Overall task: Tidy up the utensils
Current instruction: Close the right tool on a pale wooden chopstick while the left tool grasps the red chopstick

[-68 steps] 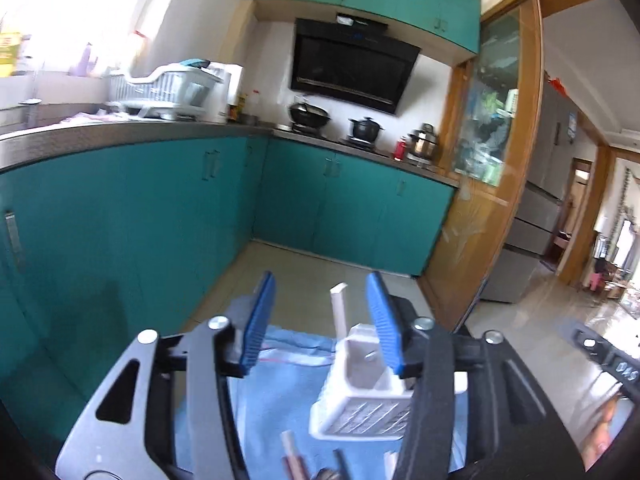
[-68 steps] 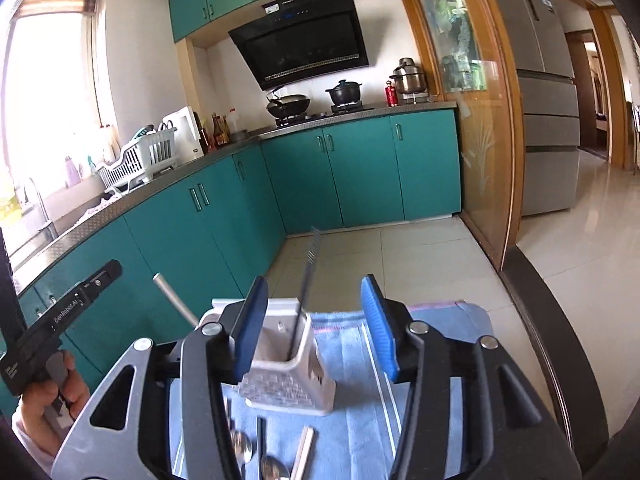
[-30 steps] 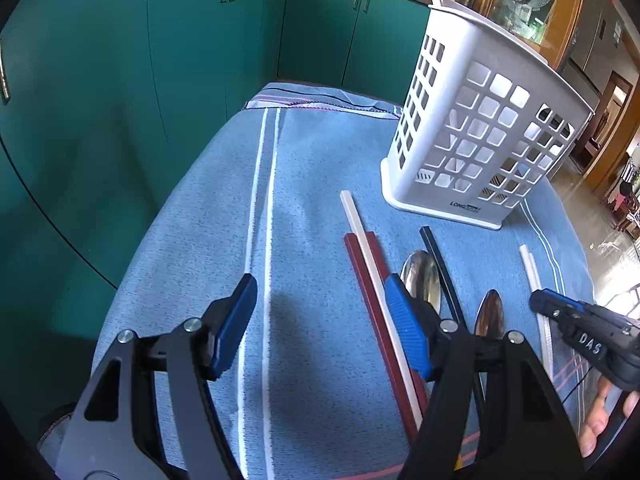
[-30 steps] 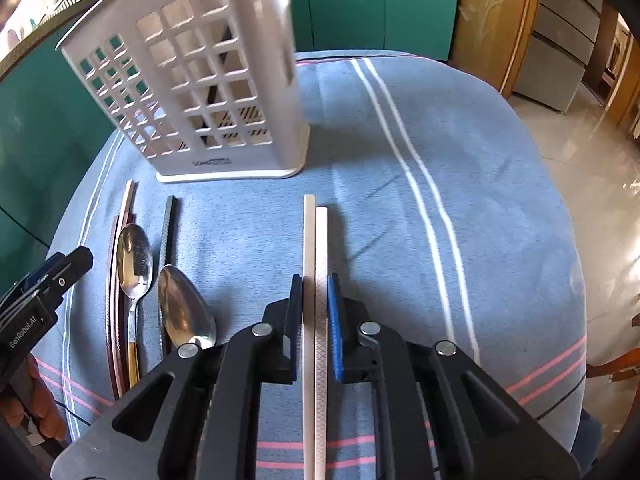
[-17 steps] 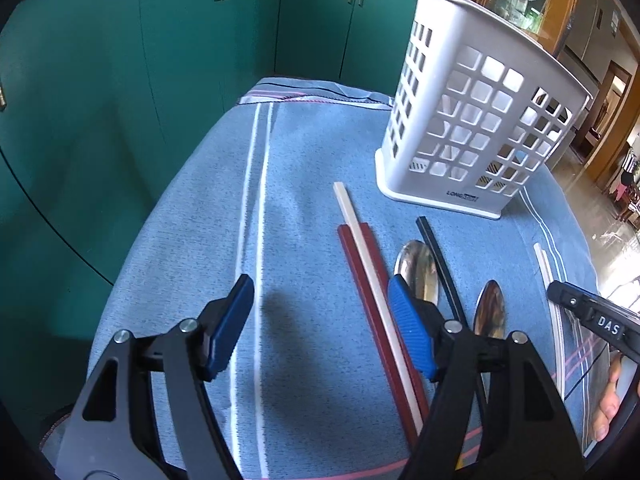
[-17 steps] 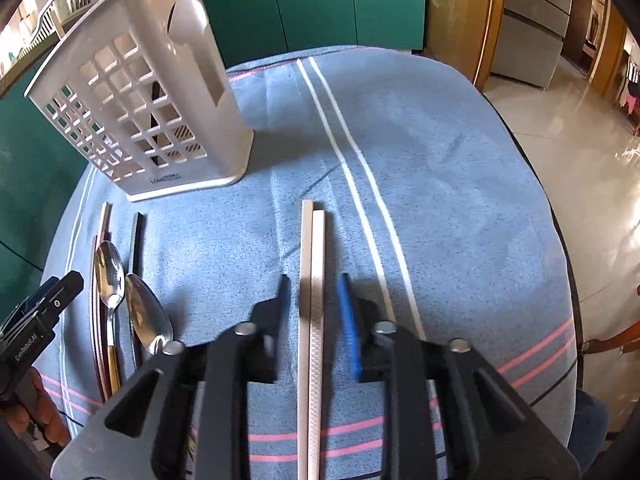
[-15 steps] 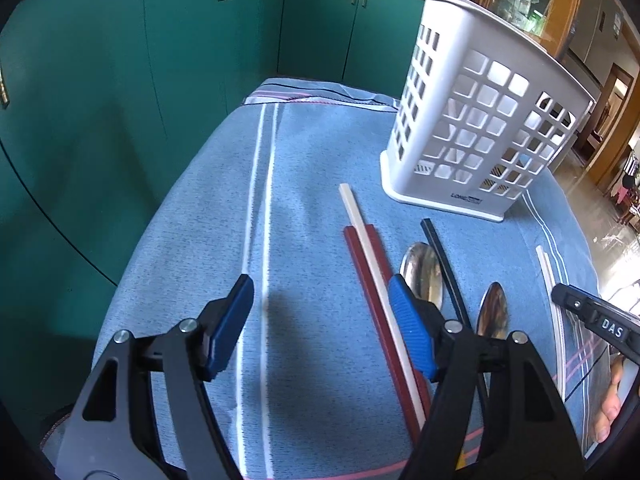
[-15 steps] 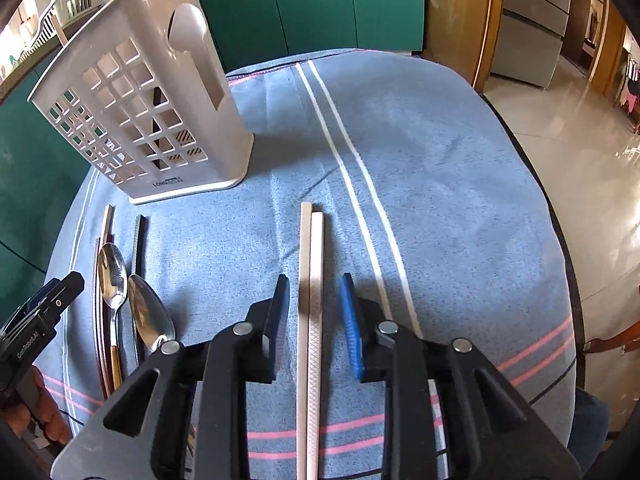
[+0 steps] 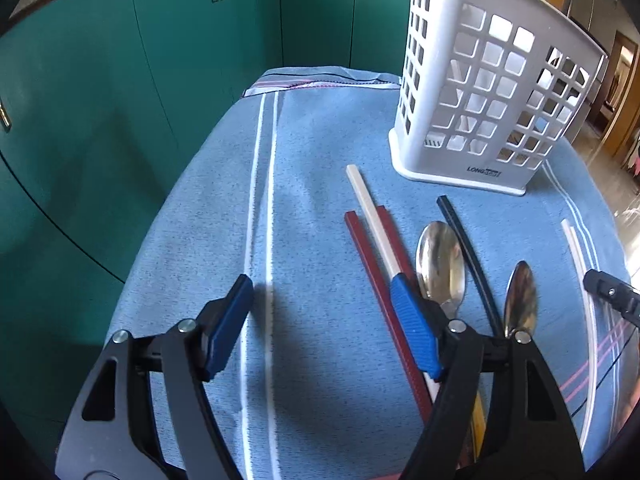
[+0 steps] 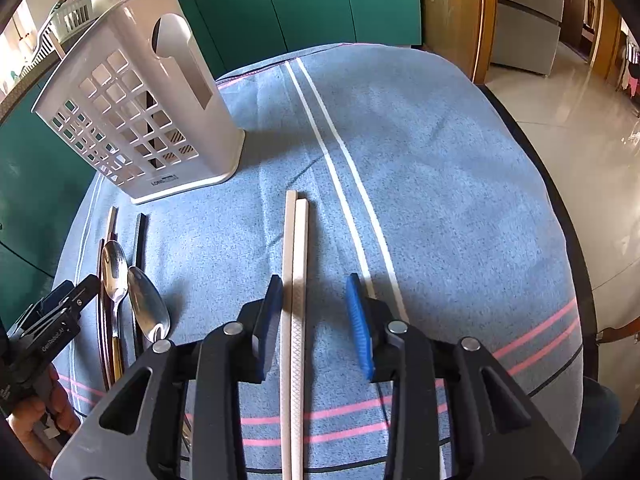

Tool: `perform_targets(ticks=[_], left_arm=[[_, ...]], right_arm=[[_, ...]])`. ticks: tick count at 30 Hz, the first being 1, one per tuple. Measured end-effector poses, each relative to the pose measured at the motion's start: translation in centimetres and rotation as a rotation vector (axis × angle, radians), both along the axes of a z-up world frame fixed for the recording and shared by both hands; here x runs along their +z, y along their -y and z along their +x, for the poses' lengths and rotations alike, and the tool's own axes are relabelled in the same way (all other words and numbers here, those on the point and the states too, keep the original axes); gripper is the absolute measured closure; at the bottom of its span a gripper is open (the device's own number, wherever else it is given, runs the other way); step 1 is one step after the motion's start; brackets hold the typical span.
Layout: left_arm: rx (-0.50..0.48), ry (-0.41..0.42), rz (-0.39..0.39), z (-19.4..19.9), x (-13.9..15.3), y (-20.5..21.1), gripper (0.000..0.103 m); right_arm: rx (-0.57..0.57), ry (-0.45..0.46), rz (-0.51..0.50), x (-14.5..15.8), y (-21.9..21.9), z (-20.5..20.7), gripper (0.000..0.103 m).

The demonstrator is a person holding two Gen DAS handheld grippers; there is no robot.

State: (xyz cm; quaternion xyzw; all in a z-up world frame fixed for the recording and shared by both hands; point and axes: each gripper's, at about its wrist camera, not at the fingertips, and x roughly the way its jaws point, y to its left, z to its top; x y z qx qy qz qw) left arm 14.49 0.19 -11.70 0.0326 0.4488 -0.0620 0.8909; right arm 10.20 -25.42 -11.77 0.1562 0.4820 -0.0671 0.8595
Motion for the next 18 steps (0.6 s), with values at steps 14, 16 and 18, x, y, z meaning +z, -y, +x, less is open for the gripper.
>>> perform_targets(ticks=[14,16,18], left_arm=[[0.001,-0.014,0.060,-0.3,0.3,0.1,0.048],[0.004,-0.013,0.056,-0.3,0.3,0.1,0.048],[0.003,-0.012,0.054,-0.3,0.4,0.2,0.048]], right_arm=[[0.006,-0.001,-0.045,0.0,0.2,-0.8,0.066],[0.003,0.000,-0.033,0.0,0.4,-0.6,0.066],[-0.006,0.000,-0.032,0.0,0.6,-0.5,0.066]])
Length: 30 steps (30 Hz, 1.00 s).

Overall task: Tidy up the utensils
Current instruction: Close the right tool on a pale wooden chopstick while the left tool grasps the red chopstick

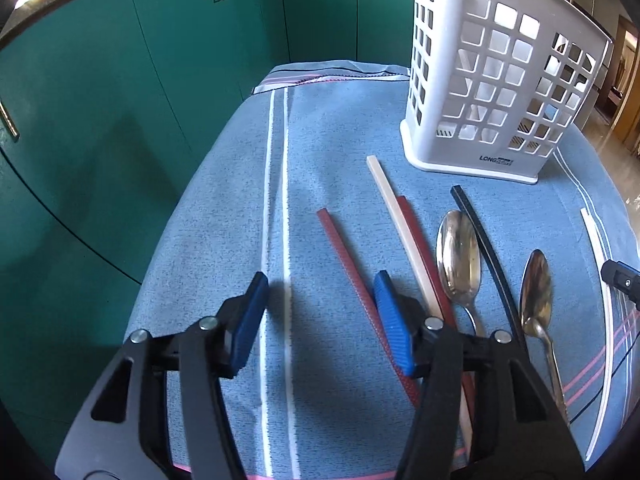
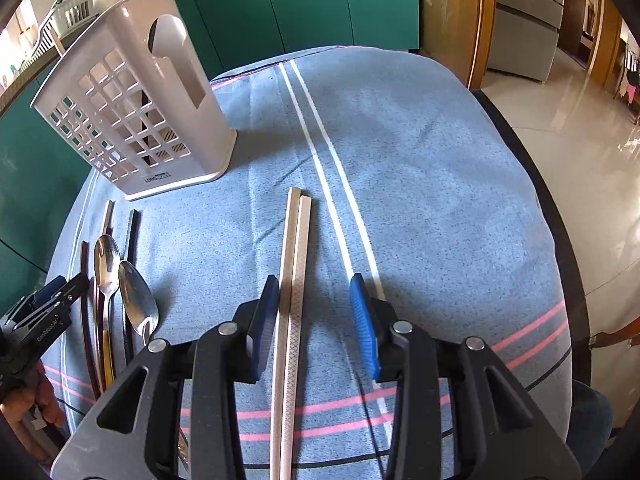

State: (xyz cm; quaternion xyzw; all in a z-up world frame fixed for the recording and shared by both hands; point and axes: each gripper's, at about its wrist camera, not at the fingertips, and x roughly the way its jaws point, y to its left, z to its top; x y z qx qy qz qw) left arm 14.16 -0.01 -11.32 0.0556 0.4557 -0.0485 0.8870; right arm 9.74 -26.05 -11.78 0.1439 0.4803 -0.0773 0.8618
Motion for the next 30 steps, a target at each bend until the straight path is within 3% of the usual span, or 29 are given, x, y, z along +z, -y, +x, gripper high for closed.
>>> perform_targets(ticks=[10,13,16,24,28,30], left_arm=[[0.005,0.004,-0.018,0.7,-0.6,-0.5,0.044],[0.005,0.004,-0.021,0.8,-0.6,-0.5,0.043],[0.002,-0.003,-0.027,1.1,-0.6,-0.6,0.043],[0.020,-0.076,-0.020,6.0,-0.7,-1.2,0.043],[-0.035,-0.114,0.039,7.4,-0.5,0.4,0.043],[-0.060,-0.122,0.061,7.6,-0.4,1.1,0.050]], right_arm=[[-0.011,-0.013,-0.042,-0.3,0.0,0.3,0.065],[0.013,-0.026,-0.112,-0.4,-1.5,0.8,0.062],[0.079,-0.022,-0.082,-0.3,-2.9,1.2,0.062],[0.098,-0.058,-0.131,0.4,-3.0,4.4,0.062],[0.162,-0.109,-0.158,-0.3,-3.7,6.4,0.065],[0.193,-0.109,-0.167,-0.2,-4.2,6.8,0.076]])
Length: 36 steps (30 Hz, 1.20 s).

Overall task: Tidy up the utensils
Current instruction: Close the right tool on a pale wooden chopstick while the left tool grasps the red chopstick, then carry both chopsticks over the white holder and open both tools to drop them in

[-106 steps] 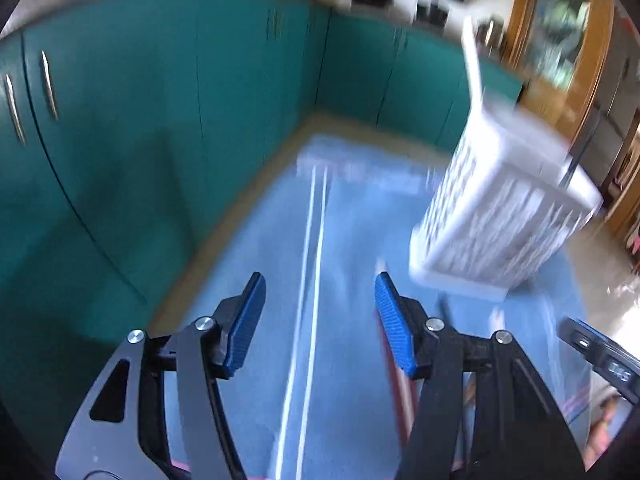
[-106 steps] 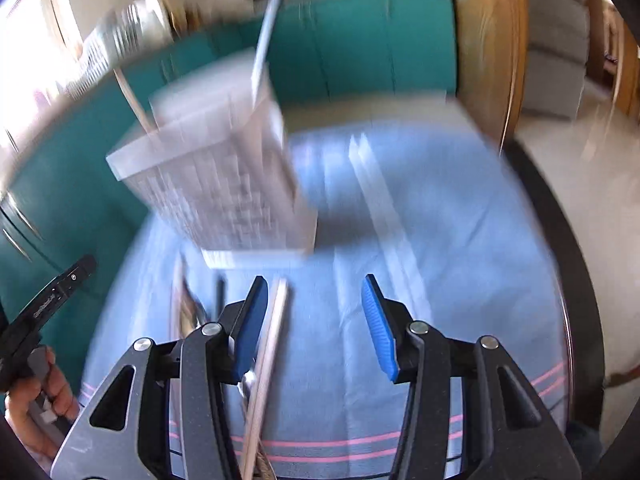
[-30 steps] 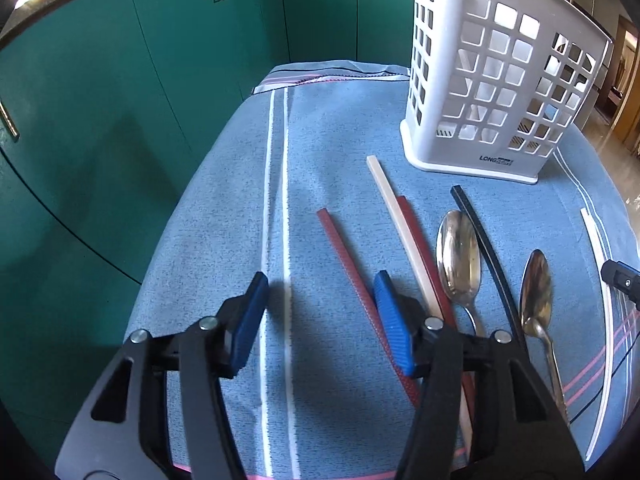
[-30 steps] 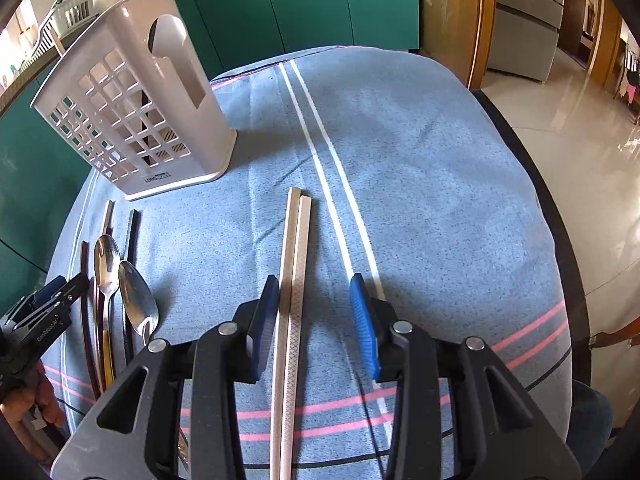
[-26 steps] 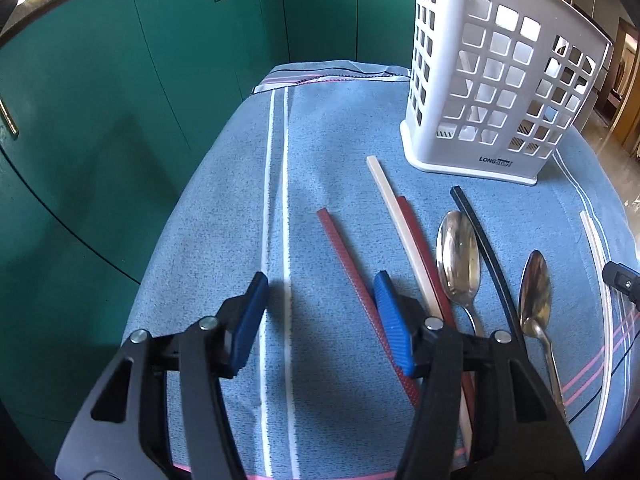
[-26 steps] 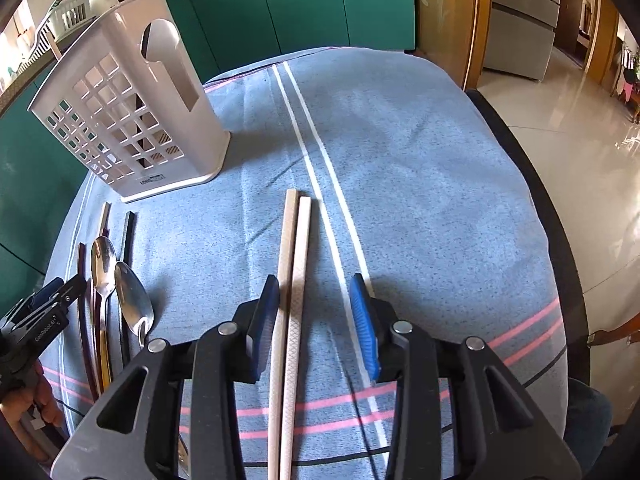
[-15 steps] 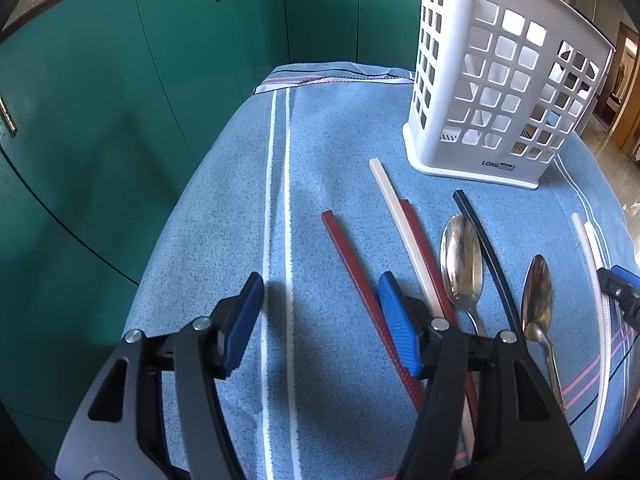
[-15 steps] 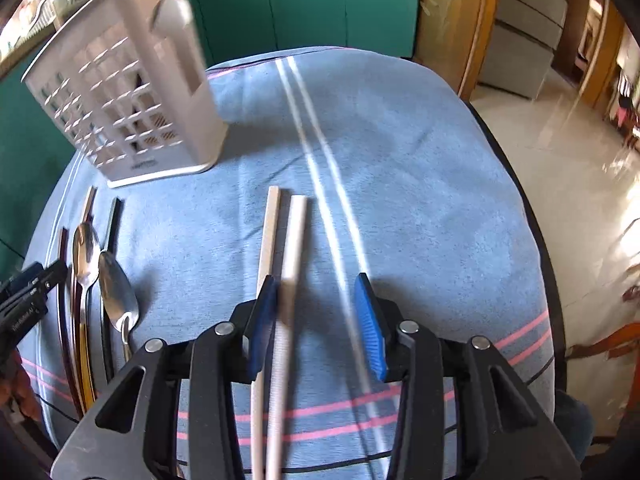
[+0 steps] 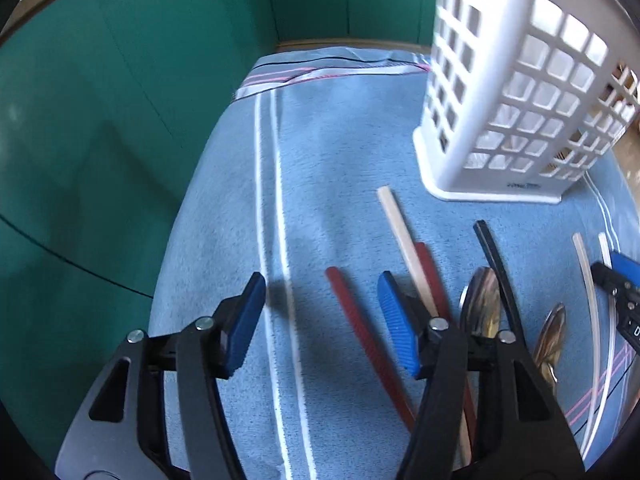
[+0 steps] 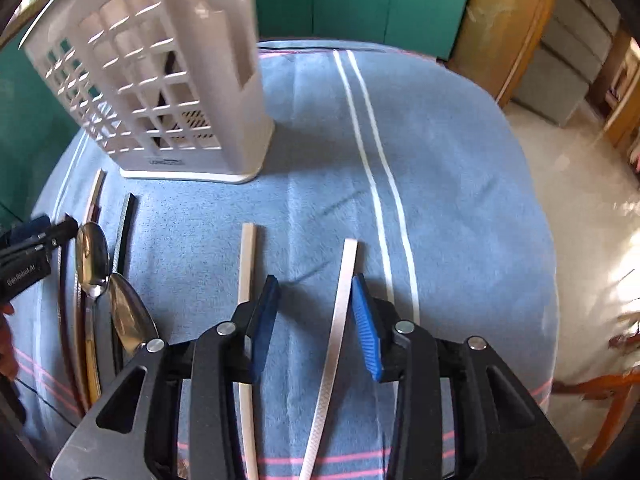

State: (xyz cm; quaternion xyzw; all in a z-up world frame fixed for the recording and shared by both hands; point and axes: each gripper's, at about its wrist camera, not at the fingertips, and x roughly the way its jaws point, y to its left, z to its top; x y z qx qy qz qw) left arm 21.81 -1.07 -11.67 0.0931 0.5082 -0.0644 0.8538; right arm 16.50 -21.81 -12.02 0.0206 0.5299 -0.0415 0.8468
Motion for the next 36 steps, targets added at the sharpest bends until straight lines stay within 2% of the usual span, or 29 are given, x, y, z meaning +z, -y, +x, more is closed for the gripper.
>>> perform_targets(ticks=[2,3,5,7,10,15,18,25,32,36], left_arm=[[-0.022,-0.008,-0.030,0.0,0.1,0.2,0.067],[-0.038,-0.011,-0.048,0.1,0.1,0.4,0.071],[-0.054,-0.009,-0.066,-0.4,0.2,0.7,0.090],[-0.051,-0.004,-0.079,-0.6,0.3,0.9,0.092],[-0.042,0.031,-0.152,-1.4,1.8,0.3,0.096],[-0.066,0.166,-0.237,-4.1,7.7,-0.7,0.097],[-0.090,0.269,-0.251,-6.1,11.5,-1.1,0.097],[-0.113,0.434,-0.331,-10.5,17.1,-1.8,0.097],[-0.137,0.571,-0.386,-11.3,23.3,-2.8,0.097],[-0.142,0.694,-0.423,-10.9,28.5,-3.1,0.097]], right_arm=[[0.020,-0.001,0.015,0.2,-0.4,-0.1,0.092],[0.022,0.000,0.016,0.2,-0.5,-0.1,0.096],[0.028,0.006,0.035,0.2,-0.6,-0.1,0.096],[0.035,0.011,0.062,0.5,-0.6,-0.4,0.097],[0.035,0.073,0.067,3.0,-0.6,-2.2,0.097],[0.039,0.225,0.117,9.6,0.3,-5.8,0.097],[0.054,0.319,0.145,13.2,0.9,-8.0,0.096],[0.097,0.476,0.182,18.6,0.2,-11.5,0.096],[0.123,0.594,0.227,23.6,0.8,-11.4,0.096],[0.097,0.754,0.251,28.7,1.5,-10.1,0.096]])
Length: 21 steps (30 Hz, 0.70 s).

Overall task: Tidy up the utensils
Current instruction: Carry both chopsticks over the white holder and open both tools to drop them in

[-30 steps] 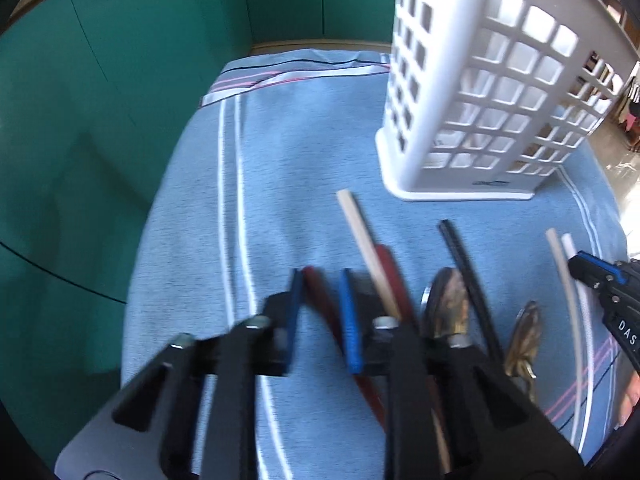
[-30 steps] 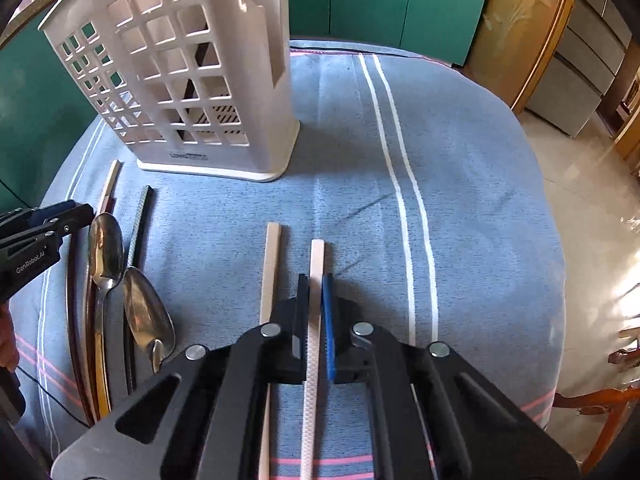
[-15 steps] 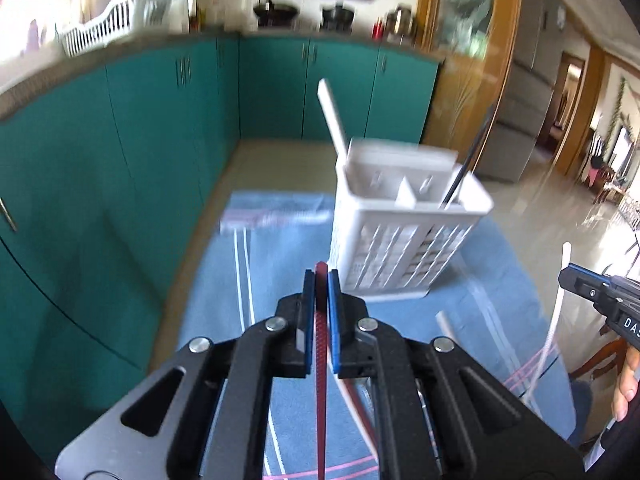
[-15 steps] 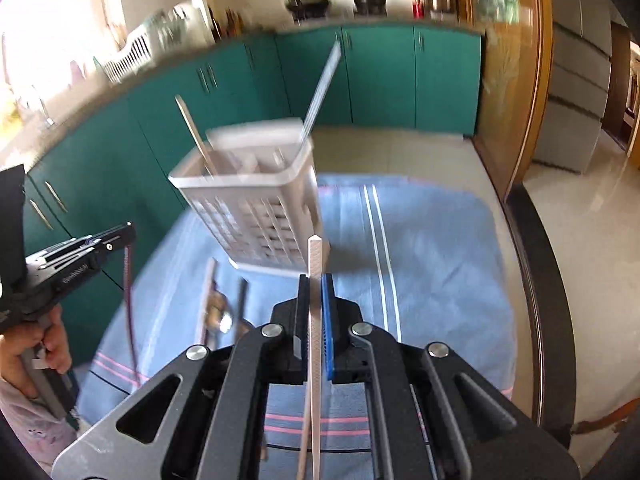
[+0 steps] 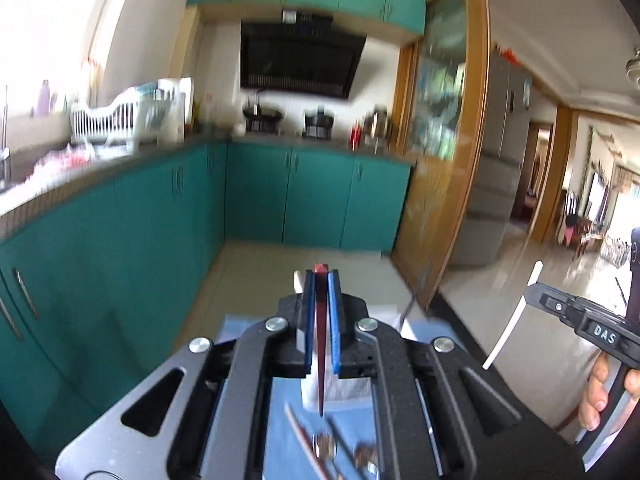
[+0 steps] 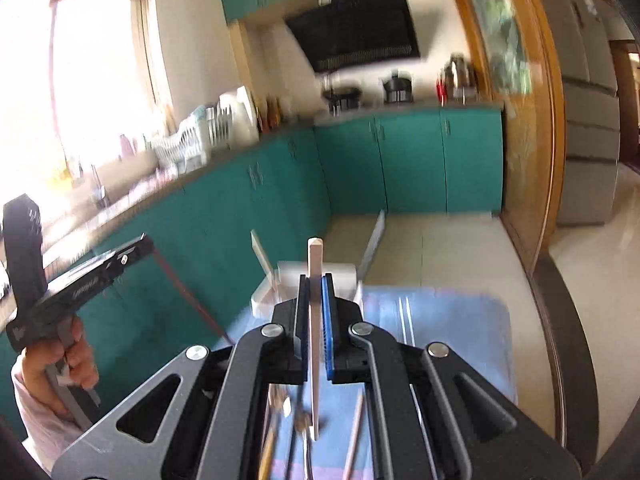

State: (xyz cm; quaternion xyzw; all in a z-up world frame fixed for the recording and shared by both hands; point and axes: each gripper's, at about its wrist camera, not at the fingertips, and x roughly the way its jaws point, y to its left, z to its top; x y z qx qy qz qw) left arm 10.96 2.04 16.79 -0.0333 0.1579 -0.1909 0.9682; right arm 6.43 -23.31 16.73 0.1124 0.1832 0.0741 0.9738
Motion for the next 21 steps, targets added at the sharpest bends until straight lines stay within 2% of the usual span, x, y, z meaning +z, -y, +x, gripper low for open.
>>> perform_targets(ticks=[5,8,11,16,21], left_arm=[[0.018,0.119,-0.027,1.1,4.6,0.8,0.097],[0.026,0.154,-0.030,2.1,5.3,1.5,0.097],[0.018,0.100,-0.043,3.9,3.6,2.6,0.097],[0.052,0.007,-0.011,6.8,-1.7,3.1,0.097],[0.058,-0.092,-0.041,8.8,-5.4,2.3,0.097]], right_arm=[[-0.101,0.153,0.031,3.9,0.6,3.0,0.096],[-0.146,0.181,0.006,3.4,-0.2,5.4,0.096],[-0.173,0.153,-0.019,0.9,-1.2,7.7,0.096],[-0.158,0.053,-0.028,-3.8,-1.8,10.7,0.096],[-0.154,-0.008,-0.020,-7.1,-1.6,12.0,0.096]])
